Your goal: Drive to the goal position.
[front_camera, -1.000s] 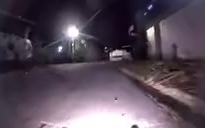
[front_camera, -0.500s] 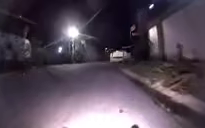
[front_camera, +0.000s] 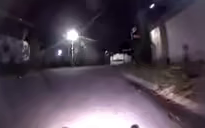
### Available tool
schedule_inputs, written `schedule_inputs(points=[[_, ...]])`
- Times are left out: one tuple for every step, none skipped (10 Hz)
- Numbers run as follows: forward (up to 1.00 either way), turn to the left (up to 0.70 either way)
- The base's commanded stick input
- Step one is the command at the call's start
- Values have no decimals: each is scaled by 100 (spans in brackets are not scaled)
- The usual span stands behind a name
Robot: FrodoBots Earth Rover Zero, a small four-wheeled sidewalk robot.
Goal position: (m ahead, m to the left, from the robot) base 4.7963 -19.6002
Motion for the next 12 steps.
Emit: schedule_inputs(points=[[70,0],[70,0],[70,0],[70,0],[70,0],[70,0],[70,0],[70,0],[70,0],[70,0],[70,0],[70,0]])
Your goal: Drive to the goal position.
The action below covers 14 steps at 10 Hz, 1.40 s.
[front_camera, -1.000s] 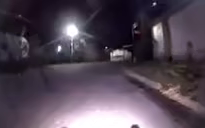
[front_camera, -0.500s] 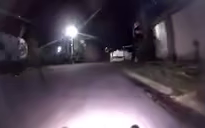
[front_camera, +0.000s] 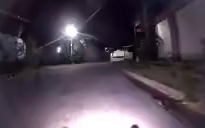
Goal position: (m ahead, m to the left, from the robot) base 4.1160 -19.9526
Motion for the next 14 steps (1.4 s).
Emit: schedule_inputs(points=[[70,0],[70,0],[70,0],[70,0],[70,0],[70,0],[70,0],[70,0],[70,0],[70,0],[70,0],[70,0],[70,0],[70,0]])
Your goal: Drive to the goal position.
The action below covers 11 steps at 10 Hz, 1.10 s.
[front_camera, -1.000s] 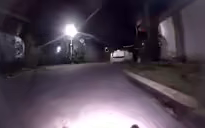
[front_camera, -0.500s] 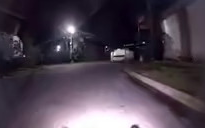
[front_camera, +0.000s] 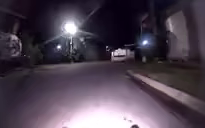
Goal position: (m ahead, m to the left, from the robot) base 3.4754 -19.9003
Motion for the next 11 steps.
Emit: schedule_inputs(points=[[70,0],[70,0],[70,0],[70,0],[70,0],[70,0],[70,0],[70,0],[70,0],[70,0],[70,0]])
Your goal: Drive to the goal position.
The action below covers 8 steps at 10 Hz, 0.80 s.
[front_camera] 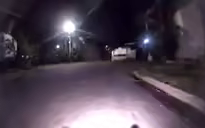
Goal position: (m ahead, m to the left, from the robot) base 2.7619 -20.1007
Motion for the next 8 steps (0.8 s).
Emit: schedule_inputs(points=[[70,0],[70,0],[70,0],[70,0],[70,0],[70,0],[70,0],[70,0]])
